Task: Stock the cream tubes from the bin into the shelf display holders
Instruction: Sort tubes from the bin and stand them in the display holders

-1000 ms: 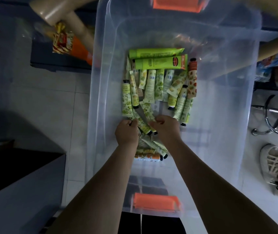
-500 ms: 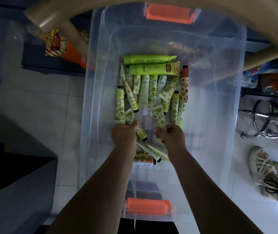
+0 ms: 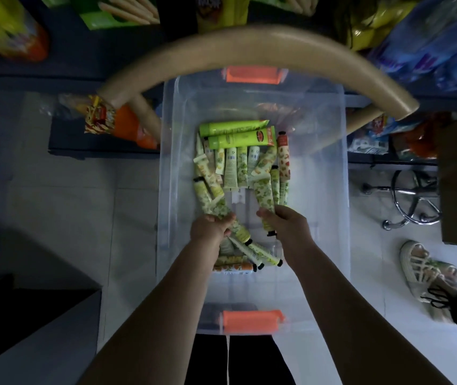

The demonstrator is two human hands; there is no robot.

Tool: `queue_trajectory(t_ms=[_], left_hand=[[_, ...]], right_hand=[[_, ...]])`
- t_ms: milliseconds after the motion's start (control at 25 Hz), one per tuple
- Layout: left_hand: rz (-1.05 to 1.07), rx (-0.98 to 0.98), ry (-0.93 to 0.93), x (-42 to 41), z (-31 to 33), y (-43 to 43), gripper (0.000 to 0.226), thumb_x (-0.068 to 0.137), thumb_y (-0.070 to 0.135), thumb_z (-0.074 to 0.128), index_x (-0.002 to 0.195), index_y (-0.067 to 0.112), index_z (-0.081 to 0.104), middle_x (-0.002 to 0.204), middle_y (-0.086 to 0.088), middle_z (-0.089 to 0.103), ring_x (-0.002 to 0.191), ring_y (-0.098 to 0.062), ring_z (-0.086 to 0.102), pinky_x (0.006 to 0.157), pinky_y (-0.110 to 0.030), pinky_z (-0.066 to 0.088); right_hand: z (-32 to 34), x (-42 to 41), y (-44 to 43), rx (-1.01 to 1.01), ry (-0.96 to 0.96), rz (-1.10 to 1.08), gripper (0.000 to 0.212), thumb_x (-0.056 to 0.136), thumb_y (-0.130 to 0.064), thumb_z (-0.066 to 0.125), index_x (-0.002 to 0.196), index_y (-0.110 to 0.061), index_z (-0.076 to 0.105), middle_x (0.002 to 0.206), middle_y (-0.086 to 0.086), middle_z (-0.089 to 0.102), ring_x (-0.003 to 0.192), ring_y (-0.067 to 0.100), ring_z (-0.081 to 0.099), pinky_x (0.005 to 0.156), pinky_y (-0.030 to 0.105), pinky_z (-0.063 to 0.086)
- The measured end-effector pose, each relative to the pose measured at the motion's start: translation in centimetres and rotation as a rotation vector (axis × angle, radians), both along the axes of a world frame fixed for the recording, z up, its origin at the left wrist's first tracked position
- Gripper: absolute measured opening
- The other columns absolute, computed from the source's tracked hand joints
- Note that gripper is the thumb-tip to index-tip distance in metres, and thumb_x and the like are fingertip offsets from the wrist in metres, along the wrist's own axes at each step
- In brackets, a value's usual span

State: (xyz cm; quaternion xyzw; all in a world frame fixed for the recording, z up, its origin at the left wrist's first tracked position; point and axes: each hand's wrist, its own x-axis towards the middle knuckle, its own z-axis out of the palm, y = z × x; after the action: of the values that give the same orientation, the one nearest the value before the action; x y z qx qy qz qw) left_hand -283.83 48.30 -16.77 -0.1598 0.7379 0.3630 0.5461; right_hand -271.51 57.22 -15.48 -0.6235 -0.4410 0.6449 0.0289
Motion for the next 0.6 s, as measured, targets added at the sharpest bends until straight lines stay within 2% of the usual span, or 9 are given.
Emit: queue_trajectory(t_ms=[40,80,160,200,280,360,440,520,600], left_hand=[[-0.025,0.035,0.042,-0.1,1.1,-0.2,0.031,0.079,0.025,0.072,0.093,0.003,0.057,0.070,-0.008,0.061,0.051,-0.007,0.057,0.036,-0.014,0.032],[-0.032,0.056,0.084,-0.4,2.5,-0.3,0.033,0.077,0.026,0.074,0.092,0.002,0.056,0.067,-0.006,0.058,0.050,-0.009,0.054,0.037,-0.016,0.033],[-0.081,0.107,0.171,-1.3,5.5,-0.3,0.040,0.075,0.028,0.076,0.094,0.000,0.056,0.067,-0.009,0.059,0.063,-0.018,0.056,0.046,-0.022,0.034],[-0.118,0.145,0.227,-1.9,7.2,-0.3,0.038,0.075,0.031,0.076,0.089,0.002,0.056,0.071,-0.013,0.061,0.068,-0.021,0.057,0.051,-0.024,0.035],[-0.190,0.195,0.348,-3.1,10.9,-0.1,0.034,0.074,0.036,0.076,0.074,0.013,0.051,0.082,-0.016,0.063,0.075,-0.023,0.057,0.064,-0.028,0.040],[-0.240,0.240,0.456,-4.1,14.7,0.1,0.034,0.074,0.039,0.074,0.075,0.016,0.049,0.082,-0.011,0.063,0.078,-0.024,0.059,0.071,-0.032,0.044],[-0.241,0.319,0.540,-4.9,18.9,0.2,0.034,0.075,0.037,0.075,0.072,0.016,0.049,0.074,-0.006,0.060,0.074,-0.024,0.057,0.071,-0.032,0.044],[-0.213,0.399,0.608,-5.3,22.7,0.6,0.036,0.075,0.030,0.076,0.064,0.017,0.045,0.064,-0.002,0.053,0.068,-0.022,0.052,0.067,-0.032,0.041],[-0.198,0.441,0.668,-5.2,26.4,0.8,0.032,0.075,0.027,0.076,0.065,0.016,0.048,0.064,-0.002,0.054,0.065,-0.022,0.052,0.064,-0.032,0.041]], right_hand=[[1.2,-0.1,0.0,0.012,0.006,-0.006,0.049,0.077,-0.025,0.074,0.102,0.013,0.055,0.080,0.004,0.043,0.074,0.020,0.039,0.067,0.031,0.035],[2.6,-0.3,0.1,0.020,0.026,-0.016,0.048,0.077,-0.025,0.075,0.098,0.014,0.055,0.079,0.005,0.042,0.073,0.021,0.037,0.065,0.030,0.033],[5.8,-0.7,0.1,0.047,0.079,-0.050,0.045,0.077,-0.023,0.076,0.100,0.012,0.058,0.080,0.008,0.046,0.074,0.021,0.041,0.063,0.025,0.032],[7.8,-1.2,0.1,0.061,0.106,-0.078,0.043,0.077,-0.023,0.076,0.105,0.006,0.061,0.087,0.008,0.054,0.080,0.021,0.048,0.068,0.025,0.036],[11.4,-2.0,0.2,0.087,0.167,-0.130,0.045,0.078,-0.022,0.075,0.116,-0.002,0.060,0.112,0.006,0.062,0.106,0.019,0.055,0.083,0.027,0.038],[15.0,-2.8,0.5,0.136,0.220,-0.127,0.045,0.079,-0.023,0.075,0.116,-0.003,0.061,0.121,0.006,0.062,0.115,0.018,0.054,0.083,0.027,0.038],[19.1,-3.0,1.0,0.213,0.265,-0.094,0.042,0.079,-0.023,0.074,0.114,-0.003,0.063,0.113,0.005,0.065,0.105,0.016,0.058,0.082,0.029,0.039],[23.0,-2.9,1.7,0.307,0.302,-0.057,0.031,0.080,-0.020,0.073,0.104,-0.002,0.068,0.099,0.009,0.069,0.089,0.016,0.062,0.078,0.026,0.044],[26.8,-2.4,2.0,0.378,0.347,-0.036,0.030,0.079,-0.022,0.074,0.100,-0.001,0.070,0.096,0.012,0.069,0.085,0.017,0.062,0.072,0.022,0.048]])
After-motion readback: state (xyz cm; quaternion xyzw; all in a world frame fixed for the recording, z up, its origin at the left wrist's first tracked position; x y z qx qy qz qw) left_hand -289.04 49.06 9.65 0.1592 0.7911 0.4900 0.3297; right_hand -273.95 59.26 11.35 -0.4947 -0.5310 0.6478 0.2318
